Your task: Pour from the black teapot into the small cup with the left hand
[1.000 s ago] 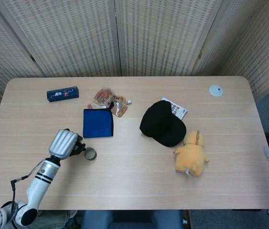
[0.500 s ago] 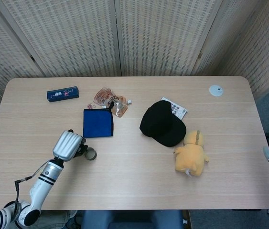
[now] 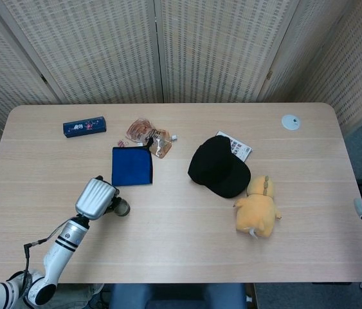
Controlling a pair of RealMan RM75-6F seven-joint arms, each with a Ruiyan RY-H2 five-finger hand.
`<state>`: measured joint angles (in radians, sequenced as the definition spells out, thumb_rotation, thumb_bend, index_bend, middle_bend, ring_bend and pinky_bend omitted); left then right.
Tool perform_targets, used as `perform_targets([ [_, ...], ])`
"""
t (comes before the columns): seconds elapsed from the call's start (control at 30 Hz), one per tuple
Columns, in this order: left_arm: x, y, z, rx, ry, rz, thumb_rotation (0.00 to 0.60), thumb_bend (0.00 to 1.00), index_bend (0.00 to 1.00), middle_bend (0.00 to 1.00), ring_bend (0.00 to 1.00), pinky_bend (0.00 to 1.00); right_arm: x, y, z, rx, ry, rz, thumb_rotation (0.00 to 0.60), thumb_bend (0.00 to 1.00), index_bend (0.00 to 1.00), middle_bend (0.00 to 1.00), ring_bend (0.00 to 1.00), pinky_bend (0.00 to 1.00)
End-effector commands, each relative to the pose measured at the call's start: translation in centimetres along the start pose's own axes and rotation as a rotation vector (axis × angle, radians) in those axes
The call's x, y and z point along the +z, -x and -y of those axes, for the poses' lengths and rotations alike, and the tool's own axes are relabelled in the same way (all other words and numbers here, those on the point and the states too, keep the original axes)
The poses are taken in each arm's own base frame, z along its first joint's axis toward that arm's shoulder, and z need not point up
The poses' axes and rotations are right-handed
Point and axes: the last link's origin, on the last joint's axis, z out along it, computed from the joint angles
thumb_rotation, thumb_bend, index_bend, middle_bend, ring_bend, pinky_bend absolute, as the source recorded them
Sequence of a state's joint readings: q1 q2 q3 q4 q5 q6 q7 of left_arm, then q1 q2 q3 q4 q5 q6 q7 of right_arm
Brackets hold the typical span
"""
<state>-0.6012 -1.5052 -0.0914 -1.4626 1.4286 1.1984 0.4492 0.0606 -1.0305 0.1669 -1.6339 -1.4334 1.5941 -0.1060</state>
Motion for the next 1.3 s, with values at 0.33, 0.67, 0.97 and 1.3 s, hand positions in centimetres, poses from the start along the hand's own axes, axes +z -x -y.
perform_targets([
  [0.33, -0.07, 0.34, -0.02, 0.061, 0.018, -0.02, 0.598, 0.4, 0.92, 1.0, 0.93, 0.57, -0.09, -0.03, -0.04, 0.002, 0.001, -0.001, 0.6, 0.27, 0.14, 0.21, 0.08, 0.07],
  [0.67, -0.28, 0.33, 0.0, 0.082, 0.022, -0.024, 0.599, 0.4, 0.92, 1.0, 0.93, 0.57, -0.16, 0.0, -0.03, 0.006, 0.001, -0.003, 0.6, 0.27, 0.14, 0.21, 0.08, 0.07],
  [0.97, -0.4, 0.26, -0.04, 0.117, 0.032, -0.037, 0.6, 0.4, 0.92, 1.0, 0.93, 0.57, -0.28, -0.14, -0.04, 0.008, 0.0, -0.007, 0.6, 0.27, 0.14, 0.21, 0.08, 0.07],
  [1.3, -0.53, 0.23, -0.04, 0.153, 0.04, -0.051, 0.6, 0.4, 0.92, 1.0, 0.93, 0.57, -0.38, -0.21, -0.09, 0.01, 0.0, -0.01, 0.6, 0.27, 0.14, 0.21, 0.08, 0.07],
])
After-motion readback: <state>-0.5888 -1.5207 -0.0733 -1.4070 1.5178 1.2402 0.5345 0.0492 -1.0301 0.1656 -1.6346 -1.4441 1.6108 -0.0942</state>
